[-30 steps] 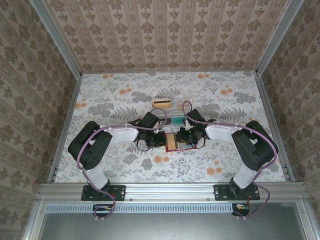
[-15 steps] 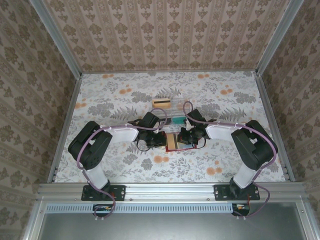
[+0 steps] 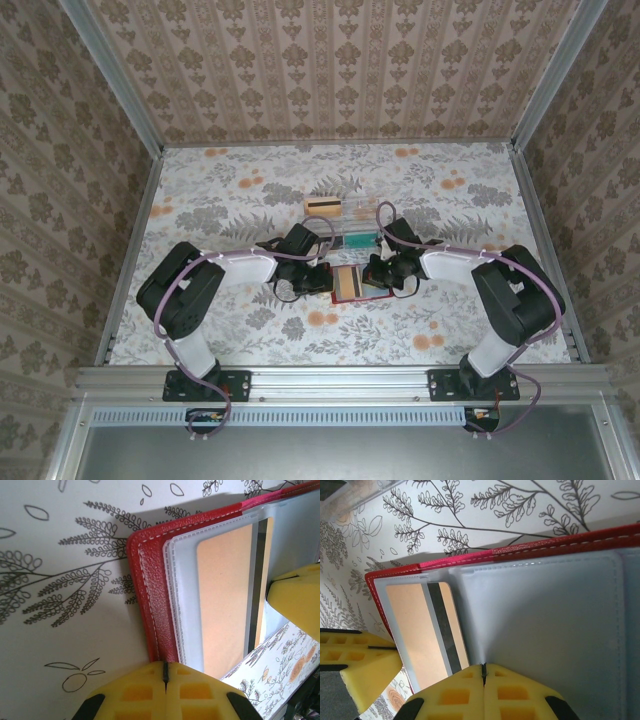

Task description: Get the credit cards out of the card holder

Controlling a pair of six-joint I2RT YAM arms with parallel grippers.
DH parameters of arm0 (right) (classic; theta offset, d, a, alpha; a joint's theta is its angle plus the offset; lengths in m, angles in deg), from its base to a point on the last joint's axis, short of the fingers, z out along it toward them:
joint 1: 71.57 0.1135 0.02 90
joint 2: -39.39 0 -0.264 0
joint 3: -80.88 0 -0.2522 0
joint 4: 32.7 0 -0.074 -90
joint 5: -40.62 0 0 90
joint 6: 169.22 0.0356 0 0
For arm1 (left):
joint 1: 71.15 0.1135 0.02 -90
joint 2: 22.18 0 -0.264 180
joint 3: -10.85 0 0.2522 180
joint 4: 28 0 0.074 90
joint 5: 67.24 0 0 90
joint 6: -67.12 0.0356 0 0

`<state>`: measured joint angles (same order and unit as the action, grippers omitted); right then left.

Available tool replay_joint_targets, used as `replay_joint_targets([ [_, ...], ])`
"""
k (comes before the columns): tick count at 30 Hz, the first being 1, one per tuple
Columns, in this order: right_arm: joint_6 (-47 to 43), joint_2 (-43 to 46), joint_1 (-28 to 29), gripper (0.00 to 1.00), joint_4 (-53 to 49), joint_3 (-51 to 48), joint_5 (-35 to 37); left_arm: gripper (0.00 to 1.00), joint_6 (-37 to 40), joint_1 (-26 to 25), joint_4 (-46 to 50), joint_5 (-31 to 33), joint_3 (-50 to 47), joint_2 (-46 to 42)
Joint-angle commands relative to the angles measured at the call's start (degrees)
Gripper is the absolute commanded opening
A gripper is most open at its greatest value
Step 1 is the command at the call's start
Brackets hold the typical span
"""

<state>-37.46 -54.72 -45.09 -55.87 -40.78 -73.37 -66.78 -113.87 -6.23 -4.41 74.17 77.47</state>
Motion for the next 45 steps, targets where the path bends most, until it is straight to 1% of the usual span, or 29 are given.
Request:
replay_joint_targets([
  [1,-1.5,1.3,-0.4,0.00,-1.2,-0.8,0.3,0.00,1.2,-0.3,2.8,0.4,0.4,1.3],
  [3,-1.5,1.1,-0.4,0.16,0.2,-0.9,-1.4,0.00,1.2,-0.3,2.7,0.3,0.4,1.2],
  [4,-1.4,0.9,-0.2,0.20,1.1,-0.9,-2.4,0.00,1.2,-0.3,2.7,0.3,0.4,1.3],
  [7,-0.9,1.2,0.2,0.27,2.4,-0.9,-2.4,0.00,1.2,-0.3,2.6,0.1,0.5,1.6],
  [11,-0.8,-0.2,0.4,0.28,3.2,-0.7,-3.2,0.00,1.2,-0.3,2.4,-0.1,0.6,1.8],
  [21,-0.1,-3.3,1.4,0.27,4.7,-0.3,-4.3,0.00,1.3,-0.4,2.5,-0.2,0.7,2.0],
  [23,-0.1,-3.4,1.5,0.25,4.6,-0.2,-4.3,0.00,1.4,-0.4,2.5,-0.2,0.9,2.0],
  [24,-0.1,-3.4,1.5,0.23,4.5,-0.1,-4.2,0.00,1.4,-0.3,2.5,-0.2,0.9,2.0],
  [25,-0.3,-3.5,1.5,0.19,4.4,-0.1,-4.2,0.00,1.4,-0.3,2.5,-0.3,0.9,2.0],
  [28,-0.9,-3.2,1.2,0.02,3.4,-0.3,-3.7,0.00,1.6,-0.3,2.7,-0.2,0.9,2.0],
  [29,-0.9,-3.0,1.0,0.00,3.2,-0.4,-3.5,0.00,1.5,-0.3,2.7,-0.2,0.8,1.9],
  [39,-4.1,0.2,-1.6,0.00,0.0,-1.9,-3.0,0.00,1.7,-0.3,2.8,-0.2,0.3,1.5],
  [45,-5.8,2.8,-4.3,0.00,-1.8,-3.5,-3.1,0.00,1.6,-0.2,2.7,-0.2,-0.2,1.2],
])
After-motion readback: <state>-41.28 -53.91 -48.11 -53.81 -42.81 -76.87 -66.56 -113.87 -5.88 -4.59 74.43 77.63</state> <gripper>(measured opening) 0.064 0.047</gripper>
